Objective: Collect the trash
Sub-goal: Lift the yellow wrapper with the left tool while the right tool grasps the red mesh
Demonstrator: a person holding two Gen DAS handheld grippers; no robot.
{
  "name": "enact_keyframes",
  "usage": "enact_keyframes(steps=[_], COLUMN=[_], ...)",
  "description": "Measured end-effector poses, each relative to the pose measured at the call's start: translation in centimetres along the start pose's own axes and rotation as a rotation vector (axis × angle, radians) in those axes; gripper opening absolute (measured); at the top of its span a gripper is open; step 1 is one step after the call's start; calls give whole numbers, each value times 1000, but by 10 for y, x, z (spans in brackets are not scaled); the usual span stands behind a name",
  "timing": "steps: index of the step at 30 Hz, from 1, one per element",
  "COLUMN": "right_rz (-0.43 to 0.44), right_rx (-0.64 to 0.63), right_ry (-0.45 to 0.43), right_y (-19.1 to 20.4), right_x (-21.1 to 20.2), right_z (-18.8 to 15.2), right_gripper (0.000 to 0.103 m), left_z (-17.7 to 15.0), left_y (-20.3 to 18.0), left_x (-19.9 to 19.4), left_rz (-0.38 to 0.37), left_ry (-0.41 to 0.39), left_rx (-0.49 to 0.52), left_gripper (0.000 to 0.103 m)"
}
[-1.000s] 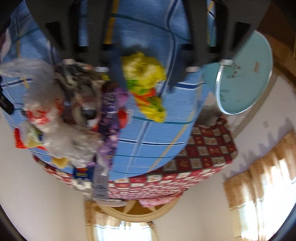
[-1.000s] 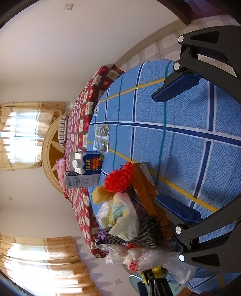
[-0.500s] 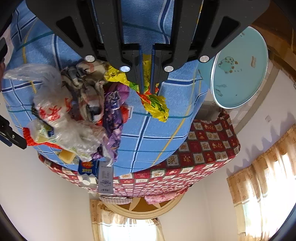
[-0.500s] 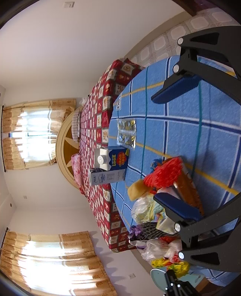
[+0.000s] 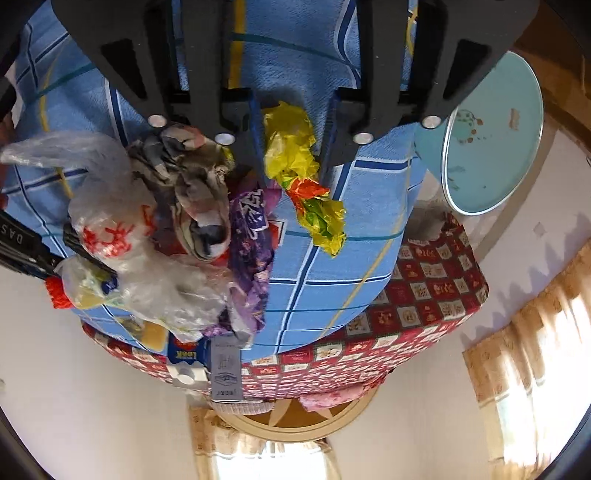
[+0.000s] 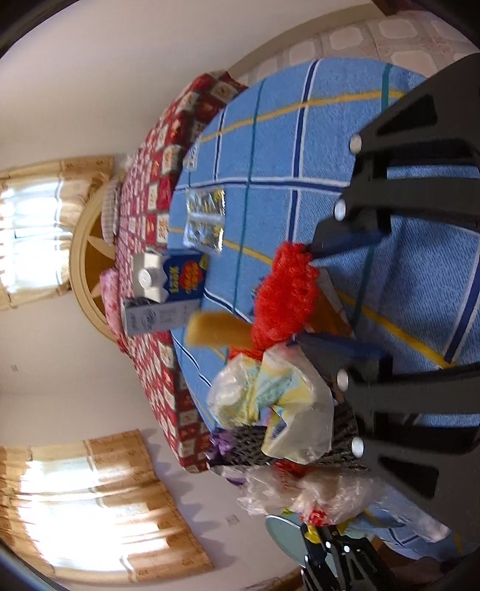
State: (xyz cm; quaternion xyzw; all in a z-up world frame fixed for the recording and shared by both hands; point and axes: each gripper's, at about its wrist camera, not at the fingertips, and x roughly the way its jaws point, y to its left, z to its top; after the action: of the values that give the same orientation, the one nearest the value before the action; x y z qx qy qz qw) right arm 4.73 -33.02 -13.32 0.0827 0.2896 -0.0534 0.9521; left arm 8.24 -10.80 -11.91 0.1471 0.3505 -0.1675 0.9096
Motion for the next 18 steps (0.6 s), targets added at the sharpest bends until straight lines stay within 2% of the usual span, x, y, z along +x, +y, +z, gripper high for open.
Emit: enact_keyframes(steps=[3,8,10,12,18], right_rz=[21,36,41,42,-28], right_rx=[-9,-6,-10,-3,-48], right_ry=[3,-6,10,7,-48], right_y=[3,4,3,-2,-4], right_x=[-1,-10,-13,-20,-46], right_z=[-1,1,1,0,3], right_gripper=[14,13,19,40,45], left_z=[1,6,9,10,11], left_y=[3,13,17,22,31], left_x=[-1,-11,-19,-28,-44], left_rz=[-12,-8,5,16,37], left_ry=[2,-18,-36,-55,-85], left_rx=[-9,-20,-21,-23,-10], left_gripper=[19,16,16,16,16])
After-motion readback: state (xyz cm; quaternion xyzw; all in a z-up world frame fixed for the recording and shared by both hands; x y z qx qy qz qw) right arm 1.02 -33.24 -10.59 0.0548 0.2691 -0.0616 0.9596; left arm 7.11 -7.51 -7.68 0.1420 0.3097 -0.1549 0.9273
